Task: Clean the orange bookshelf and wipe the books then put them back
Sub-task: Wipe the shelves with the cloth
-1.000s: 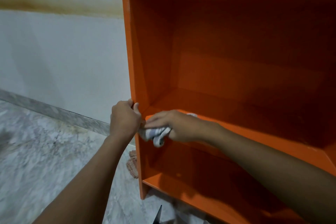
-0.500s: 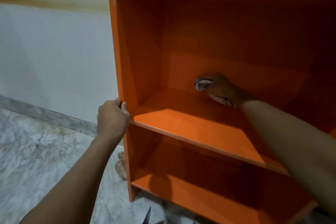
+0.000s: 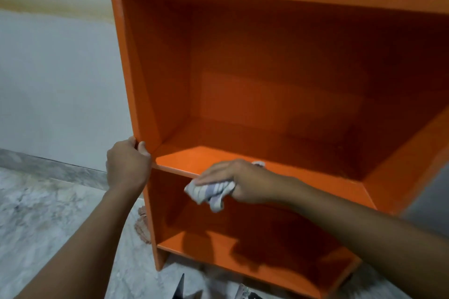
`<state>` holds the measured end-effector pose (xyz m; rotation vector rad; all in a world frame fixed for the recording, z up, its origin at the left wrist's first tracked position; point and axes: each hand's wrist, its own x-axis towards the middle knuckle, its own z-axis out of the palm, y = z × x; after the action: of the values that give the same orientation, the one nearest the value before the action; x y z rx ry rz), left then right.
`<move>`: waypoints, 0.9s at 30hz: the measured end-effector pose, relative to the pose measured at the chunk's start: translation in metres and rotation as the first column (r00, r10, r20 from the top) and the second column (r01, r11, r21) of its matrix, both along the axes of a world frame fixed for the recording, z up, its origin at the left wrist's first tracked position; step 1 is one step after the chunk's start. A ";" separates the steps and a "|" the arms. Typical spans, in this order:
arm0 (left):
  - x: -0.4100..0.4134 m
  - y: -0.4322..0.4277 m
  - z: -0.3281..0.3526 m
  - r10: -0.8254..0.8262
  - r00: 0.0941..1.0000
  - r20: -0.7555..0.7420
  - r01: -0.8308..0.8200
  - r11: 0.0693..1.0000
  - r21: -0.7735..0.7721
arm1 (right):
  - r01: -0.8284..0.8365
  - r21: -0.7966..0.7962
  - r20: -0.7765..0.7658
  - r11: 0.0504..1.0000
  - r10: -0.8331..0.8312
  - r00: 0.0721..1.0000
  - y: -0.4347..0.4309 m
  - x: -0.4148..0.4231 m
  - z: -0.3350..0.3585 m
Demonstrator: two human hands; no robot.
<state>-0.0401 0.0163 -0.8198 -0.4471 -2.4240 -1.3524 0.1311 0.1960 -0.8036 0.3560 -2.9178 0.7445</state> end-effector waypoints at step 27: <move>0.081 0.076 -0.030 -0.362 0.512 0.779 -0.144 0.858 0.493 | 0.936 0.129 -0.144 0.329 -0.927 0.346 0.118 0.123 -0.011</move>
<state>0.0407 0.0923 -0.8495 0.3399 -2.5059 -2.6874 0.2545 0.3138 -0.8146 -1.2417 -2.4441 0.2110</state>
